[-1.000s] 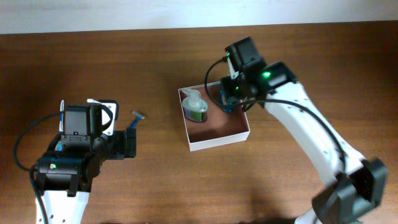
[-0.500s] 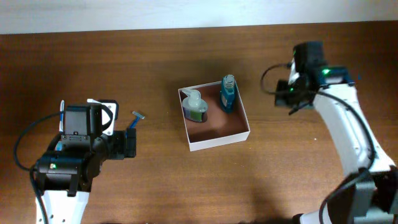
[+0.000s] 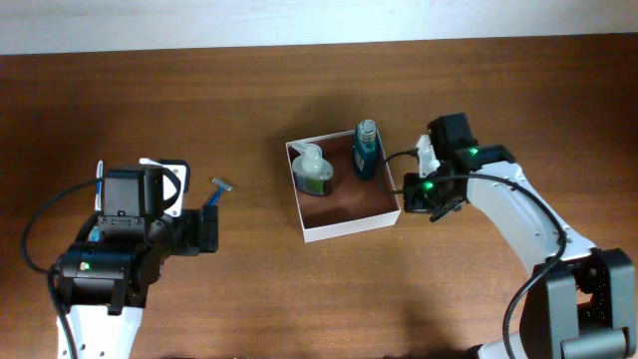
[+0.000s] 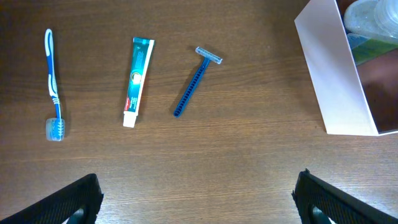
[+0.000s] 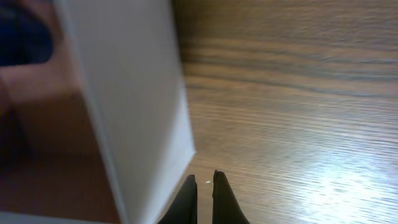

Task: Pack container

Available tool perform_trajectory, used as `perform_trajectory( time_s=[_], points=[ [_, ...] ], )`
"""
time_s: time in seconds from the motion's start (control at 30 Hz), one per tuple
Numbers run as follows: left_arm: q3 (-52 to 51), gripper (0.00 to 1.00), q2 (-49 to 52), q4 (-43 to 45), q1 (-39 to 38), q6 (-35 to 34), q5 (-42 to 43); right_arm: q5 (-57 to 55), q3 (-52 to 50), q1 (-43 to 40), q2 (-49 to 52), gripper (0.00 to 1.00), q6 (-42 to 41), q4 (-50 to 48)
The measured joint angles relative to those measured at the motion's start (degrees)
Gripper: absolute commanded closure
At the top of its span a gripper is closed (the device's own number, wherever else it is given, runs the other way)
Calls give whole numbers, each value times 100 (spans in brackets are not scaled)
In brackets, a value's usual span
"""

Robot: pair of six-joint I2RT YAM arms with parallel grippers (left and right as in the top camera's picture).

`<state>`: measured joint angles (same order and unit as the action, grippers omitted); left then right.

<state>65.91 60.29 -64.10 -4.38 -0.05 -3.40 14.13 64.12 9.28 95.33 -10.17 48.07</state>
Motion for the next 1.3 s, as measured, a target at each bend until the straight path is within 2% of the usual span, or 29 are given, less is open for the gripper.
perform_trajectory(
  time_s=[0.2, 0.6, 0.73, 0.83, 0.93, 1.3],
  points=[
    [0, 0, 0, 0, 0, -2, 0, 197, -55, 293, 0, 96, 59, -20],
    [0, 0, 0, 0, 0, -2, 0, 573, -55, 328, 0, 96, 146, -42],
    [0, 0, 0, 0, 0, 0, 0, 428, -61, 328, 0, 95, 17, -363],
    [0, 0, 0, -4, 0, -2, 0, 151, -70, 330, -2, 90, -87, -946],
    [0, 0, 4, -13, 0, 0, 0, 28, -70, 330, 0, 91, -146, -1255],
    [0, 0, 4, -17, 0, -2, 0, 57, -70, 332, 570, 96, -195, -1285]
  ],
)
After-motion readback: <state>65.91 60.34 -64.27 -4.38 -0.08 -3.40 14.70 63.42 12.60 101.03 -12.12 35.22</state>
